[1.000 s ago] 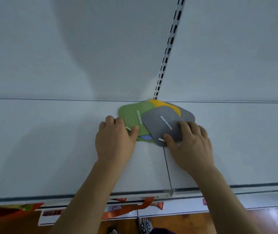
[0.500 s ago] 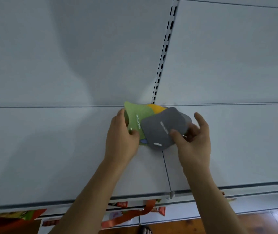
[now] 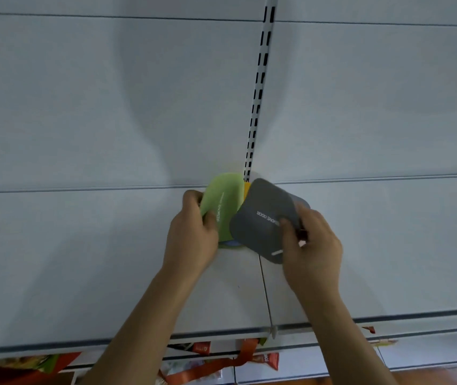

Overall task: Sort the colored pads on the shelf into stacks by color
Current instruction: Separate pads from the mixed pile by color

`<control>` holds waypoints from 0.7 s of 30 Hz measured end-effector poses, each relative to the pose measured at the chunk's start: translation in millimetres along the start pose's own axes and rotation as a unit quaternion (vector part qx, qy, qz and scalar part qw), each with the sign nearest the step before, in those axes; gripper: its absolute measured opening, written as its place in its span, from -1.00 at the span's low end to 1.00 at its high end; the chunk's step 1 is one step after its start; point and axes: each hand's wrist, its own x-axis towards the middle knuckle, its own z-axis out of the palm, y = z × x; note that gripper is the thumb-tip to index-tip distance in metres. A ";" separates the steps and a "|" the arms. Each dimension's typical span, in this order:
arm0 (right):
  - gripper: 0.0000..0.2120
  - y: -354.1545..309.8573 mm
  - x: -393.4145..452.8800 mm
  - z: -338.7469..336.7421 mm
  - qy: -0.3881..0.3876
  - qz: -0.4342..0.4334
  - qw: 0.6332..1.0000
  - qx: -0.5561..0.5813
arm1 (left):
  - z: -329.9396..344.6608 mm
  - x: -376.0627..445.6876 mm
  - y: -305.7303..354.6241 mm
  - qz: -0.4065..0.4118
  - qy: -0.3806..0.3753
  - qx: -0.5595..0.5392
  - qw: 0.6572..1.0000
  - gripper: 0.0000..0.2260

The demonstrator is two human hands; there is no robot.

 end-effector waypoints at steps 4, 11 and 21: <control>-0.79 9.8 0.4 2.2 -0.023 0.063 0.997 0.033 | -6.9 -1.7 -11.1 -0.017 -0.032 0.010 0.999 -0.69; -0.38 17.6 -14.0 13.0 -0.112 0.000 0.989 -0.093 | -13.6 -5.2 -18.6 -0.043 -0.043 -0.048 0.997 -0.76; -0.83 2.4 -32.4 -24.0 -0.011 0.123 0.992 0.022 | -19.2 -23.2 -18.9 -0.081 -0.093 -0.236 0.964 -0.68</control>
